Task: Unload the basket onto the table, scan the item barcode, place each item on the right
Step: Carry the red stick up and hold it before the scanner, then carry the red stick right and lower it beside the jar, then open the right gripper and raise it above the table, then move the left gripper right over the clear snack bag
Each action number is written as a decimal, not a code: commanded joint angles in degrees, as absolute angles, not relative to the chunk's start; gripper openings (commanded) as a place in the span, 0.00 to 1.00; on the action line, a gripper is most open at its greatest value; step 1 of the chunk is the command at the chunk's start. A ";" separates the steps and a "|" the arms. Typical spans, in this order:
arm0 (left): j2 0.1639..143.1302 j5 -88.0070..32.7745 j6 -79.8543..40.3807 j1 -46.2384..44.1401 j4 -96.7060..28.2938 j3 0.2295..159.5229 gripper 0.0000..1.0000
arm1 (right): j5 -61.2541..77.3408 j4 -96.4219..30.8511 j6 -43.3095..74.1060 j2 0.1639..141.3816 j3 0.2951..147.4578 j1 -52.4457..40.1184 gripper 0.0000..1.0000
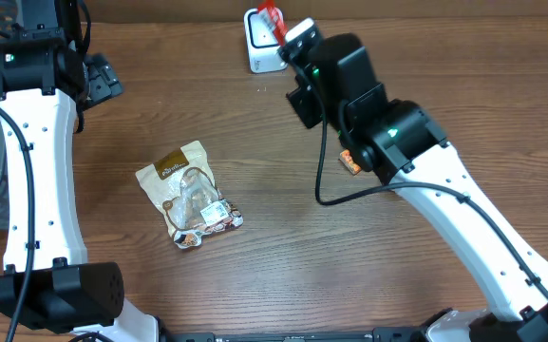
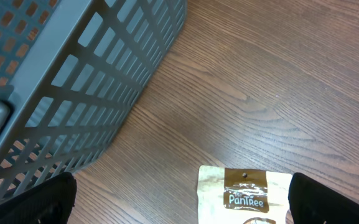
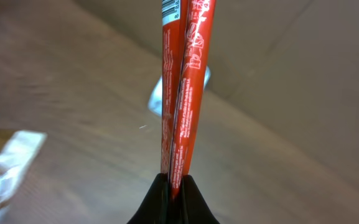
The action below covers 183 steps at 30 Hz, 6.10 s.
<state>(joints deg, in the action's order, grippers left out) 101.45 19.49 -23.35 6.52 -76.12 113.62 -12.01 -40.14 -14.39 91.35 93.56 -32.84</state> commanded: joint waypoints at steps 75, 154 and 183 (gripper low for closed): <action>99.98 19.46 -22.70 6.61 -76.12 114.78 1.00 | -53.32 17.32 -52.27 126.13 94.43 -34.72 0.03; 99.98 19.44 -22.72 6.61 -67.24 114.78 1.00 | 6.00 -38.57 33.67 102.15 75.94 -35.35 0.90; 100.01 -5.52 -27.42 4.84 -90.48 107.68 1.00 | 4.54 -39.11 33.65 102.15 75.90 -35.35 1.00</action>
